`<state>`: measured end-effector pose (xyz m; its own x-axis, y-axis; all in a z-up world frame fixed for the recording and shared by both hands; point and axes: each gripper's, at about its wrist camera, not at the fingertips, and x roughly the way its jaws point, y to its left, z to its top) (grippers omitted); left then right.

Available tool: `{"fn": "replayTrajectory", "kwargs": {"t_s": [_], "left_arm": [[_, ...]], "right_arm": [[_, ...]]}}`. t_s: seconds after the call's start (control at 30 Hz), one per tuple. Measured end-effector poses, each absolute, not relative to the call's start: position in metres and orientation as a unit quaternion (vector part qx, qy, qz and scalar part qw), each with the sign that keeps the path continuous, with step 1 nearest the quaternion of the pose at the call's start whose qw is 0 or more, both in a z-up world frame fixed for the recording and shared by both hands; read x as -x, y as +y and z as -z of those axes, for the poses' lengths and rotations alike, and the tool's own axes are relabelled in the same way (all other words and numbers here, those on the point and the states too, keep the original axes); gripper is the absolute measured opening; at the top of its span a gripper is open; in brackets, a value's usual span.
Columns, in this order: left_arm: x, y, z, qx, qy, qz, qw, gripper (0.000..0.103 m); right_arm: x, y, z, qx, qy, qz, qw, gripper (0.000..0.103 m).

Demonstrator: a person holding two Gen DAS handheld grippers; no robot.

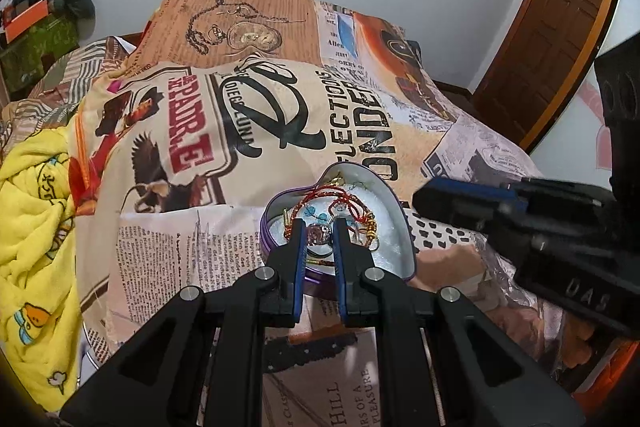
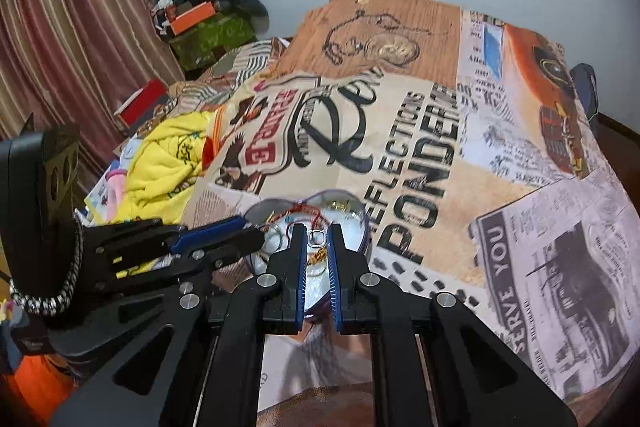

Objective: Organize jewelry
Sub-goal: 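Carry both pieces over the heart tin and open both grippers inside it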

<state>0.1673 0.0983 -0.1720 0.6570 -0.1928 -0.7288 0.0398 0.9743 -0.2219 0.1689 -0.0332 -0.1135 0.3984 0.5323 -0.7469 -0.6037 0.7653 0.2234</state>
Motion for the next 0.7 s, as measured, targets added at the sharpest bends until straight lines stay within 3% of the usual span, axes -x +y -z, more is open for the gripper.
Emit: {"fn": "replayTrajectory", "kwargs": {"t_s": [0.33,0.4,0.47,0.6,0.7], "left_arm": [[-0.161,0.107,0.160,0.076,0.392,0.034,0.916,0.012],[-0.159,0.111,0.158,0.074,0.390,0.022,0.917,0.016],[-0.157,0.116,0.158,0.076,0.389,0.007,0.918,0.027],[-0.153,0.124,0.160,0.087,0.390,-0.004,0.917,0.028],[-0.150,0.128,0.160,0.089,0.390,-0.010,0.916,0.028]], "right_arm": [[-0.165,-0.022,0.127,0.069,0.439,-0.340,0.829,0.009],[-0.164,-0.020,0.128,0.078,0.436,-0.336,0.831,0.009],[-0.163,-0.019,0.129,0.084,0.434,-0.335,0.832,0.009],[-0.164,-0.016,0.132,0.095,0.440,-0.329,0.830,0.010],[-0.165,-0.015,0.132,0.100,0.446,-0.325,0.828,0.023]]}}
